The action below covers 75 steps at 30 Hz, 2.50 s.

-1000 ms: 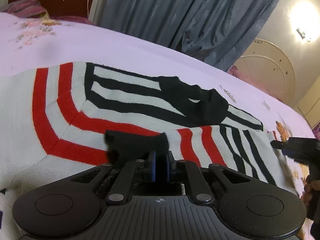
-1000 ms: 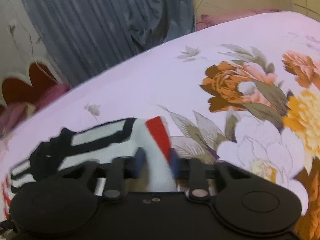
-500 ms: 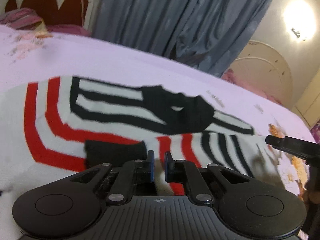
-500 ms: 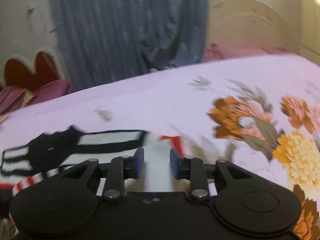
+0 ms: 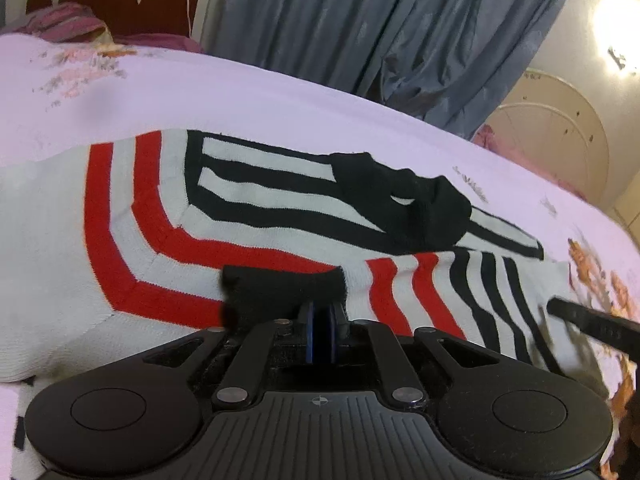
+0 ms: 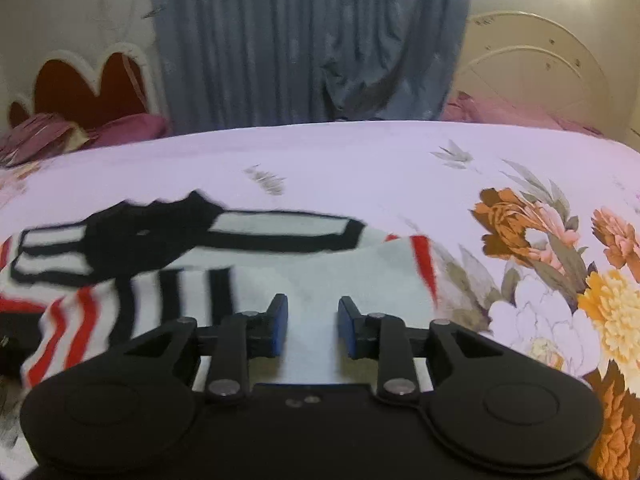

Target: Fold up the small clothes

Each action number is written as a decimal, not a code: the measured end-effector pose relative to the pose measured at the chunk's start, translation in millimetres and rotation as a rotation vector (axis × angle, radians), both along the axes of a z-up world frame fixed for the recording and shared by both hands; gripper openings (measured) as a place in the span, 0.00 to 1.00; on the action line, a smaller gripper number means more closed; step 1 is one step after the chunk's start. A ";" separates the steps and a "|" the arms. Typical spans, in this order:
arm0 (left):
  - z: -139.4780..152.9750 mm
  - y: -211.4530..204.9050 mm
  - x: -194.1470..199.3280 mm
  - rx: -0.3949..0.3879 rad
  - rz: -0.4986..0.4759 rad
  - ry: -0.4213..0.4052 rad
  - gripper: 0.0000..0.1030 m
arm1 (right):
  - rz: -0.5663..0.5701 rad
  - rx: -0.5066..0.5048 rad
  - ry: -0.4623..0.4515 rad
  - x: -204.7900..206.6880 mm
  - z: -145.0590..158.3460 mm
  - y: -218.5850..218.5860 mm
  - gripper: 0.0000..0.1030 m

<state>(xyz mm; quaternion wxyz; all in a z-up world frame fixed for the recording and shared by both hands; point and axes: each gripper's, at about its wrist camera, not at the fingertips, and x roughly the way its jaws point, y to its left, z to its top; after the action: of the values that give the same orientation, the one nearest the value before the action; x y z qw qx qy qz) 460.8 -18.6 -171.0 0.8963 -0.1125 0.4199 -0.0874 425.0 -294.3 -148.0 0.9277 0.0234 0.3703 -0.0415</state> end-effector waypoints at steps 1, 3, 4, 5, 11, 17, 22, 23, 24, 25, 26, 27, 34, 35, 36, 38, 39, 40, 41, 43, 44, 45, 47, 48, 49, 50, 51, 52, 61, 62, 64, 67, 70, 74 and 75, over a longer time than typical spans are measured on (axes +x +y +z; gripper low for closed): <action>-0.4 1.1 -1.2 0.004 -0.002 -0.002 0.07 | 0.005 -0.004 0.011 -5.7 -2.5 1.6 0.27; -2.5 3.5 -2.4 -0.001 -0.002 -0.003 0.07 | 0.010 -0.043 0.027 -13.7 -10.9 3.0 0.27; -1.3 3.8 -2.7 0.002 0.003 0.004 0.07 | 0.019 -0.057 0.033 -16.7 -13.8 3.8 0.27; 2.2 3.6 -3.5 0.007 0.013 0.017 0.07 | 0.022 -0.069 0.035 -19.3 -11.5 5.1 0.27; 7.7 10.1 -21.7 0.017 0.048 0.043 0.10 | 0.064 -0.070 0.060 -40.5 -6.5 14.7 0.39; 22.1 30.6 -44.2 0.011 0.118 0.072 0.16 | 0.089 -0.007 0.029 -54.4 4.9 17.8 0.39; 33.4 61.8 -73.0 0.036 0.227 0.025 0.69 | 0.158 0.077 0.010 -57.6 14.8 36.7 0.48; 34.1 67.6 -75.4 0.043 0.236 0.028 0.69 | 0.173 0.089 0.006 -58.0 16.2 42.2 0.48; 34.4 74.5 -77.9 0.042 0.245 0.034 0.69 | 0.187 0.096 0.003 -58.6 17.7 48.2 0.48; 34.7 82.7 -80.8 0.036 0.258 0.039 0.69 | 0.200 0.100 0.003 -58.7 19.1 55.0 0.49; 35.0 91.6 -83.5 0.027 0.274 0.041 0.69 | 0.213 0.107 0.002 -59.6 20.5 62.5 0.49; 35.2 101.7 -86.3 0.017 0.290 0.041 0.69 | 0.226 0.115 0.000 -60.7 21.9 70.6 0.49; 23.6 180.5 -98.5 -0.066 0.396 0.063 0.69 | 0.275 0.136 0.007 -65.9 26.4 129.9 0.51; 20.7 194.2 -100.7 -0.078 0.416 0.069 0.69 | 0.283 0.134 0.011 -65.7 26.2 140.2 0.51; 17.3 206.2 -102.3 -0.087 0.434 0.075 0.69 | 0.290 0.130 0.013 -64.9 25.7 150.9 0.51; 10.2 234.5 -106.2 -0.109 0.478 0.087 0.69 | 0.298 0.125 0.015 -63.0 24.4 168.8 0.51; 7.0 249.2 -108.7 -0.120 0.503 0.089 0.69 | 0.301 0.127 0.016 -61.5 23.5 177.3 0.51; 4.1 260.6 -110.8 -0.130 0.520 0.089 0.69 | 0.304 0.128 0.017 -60.2 22.8 186.0 0.51; 1.8 273.5 -113.1 -0.137 0.540 0.089 0.69 | 0.308 0.126 0.018 -58.4 21.6 195.5 0.51; -2.1 295.5 -115.7 -0.151 0.571 0.085 0.69 | 0.320 0.122 0.022 -54.9 19.0 212.7 0.51; -3.7 306.3 -116.8 -0.160 0.587 0.081 0.69 | 0.327 0.122 0.025 -53.0 17.6 221.4 0.51; -4.9 315.6 -117.5 -0.169 0.602 0.077 0.69 | 0.334 0.121 0.027 -51.6 16.2 229.1 0.51; -7.6 333.4 -117.3 -0.200 0.633 0.064 0.69 | 0.346 0.117 0.034 -47.6 13.3 244.7 0.51; -9.4 341.0 -116.3 -0.219 0.644 0.059 0.69 | 0.350 0.116 0.038 -46.0 11.9 250.4 0.51; -11.2 348.3 -115.0 -0.239 0.652 0.054 0.69 | 0.355 0.113 0.043 -44.2 10.2 256.5 0.51; -13.2 356.4 -113.8 -0.264 0.659 0.047 0.69 | 0.362 0.109 0.048 -42.1 8.4 263.1 0.51; -14.6 363.6 -113.2 -0.283 0.667 0.041 0.69 | 0.366 0.105 0.052 -40.2 6.8 268.0 0.51; -15.5 368.1 -111.9 -0.295 0.676 0.031 0.69 | 0.369 0.103 0.055 -38.5 5.6 272.4 0.51; -29.0 391.4 -93.7 -0.290 0.763 -0.074 0.22 | 0.355 0.096 0.060 -27.2 2.0 287.3 0.51; -30.5 393.0 -93.7 -0.283 0.770 -0.072 0.16 | 0.349 0.095 0.058 -26.0 1.8 287.9 0.51; -32.8 394.4 -93.7 -0.283 0.770 -0.077 0.09 | 0.340 0.093 0.050 -23.4 1.1 290.6 0.51; -28.5 392.0 -98.0 -0.278 0.764 -0.093 0.05 | 0.344 0.062 0.056 -19.9 -6.0 298.2 0.52; -15.9 386.7 -103.1 -0.274 0.741 -0.129 0.05 | 0.350 0.028 0.087 -17.0 -19.5 303.1 0.52; 7.4 373.6 -98.7 -0.259 0.678 -0.193 0.05 | 0.339 0.062 0.082 -16.6 -16.0 298.3 0.52; 13.3 368.7 -97.1 -0.252 0.658 -0.211 0.05 | 0.336 0.068 0.069 -18.6 -14.4 297.3 0.52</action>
<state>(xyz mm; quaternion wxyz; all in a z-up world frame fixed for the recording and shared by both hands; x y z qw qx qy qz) 363.7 350.1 -157.6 0.8940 -0.3414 0.2522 0.1435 406.4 3.1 -162.3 0.9069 -0.0089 0.4020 0.1258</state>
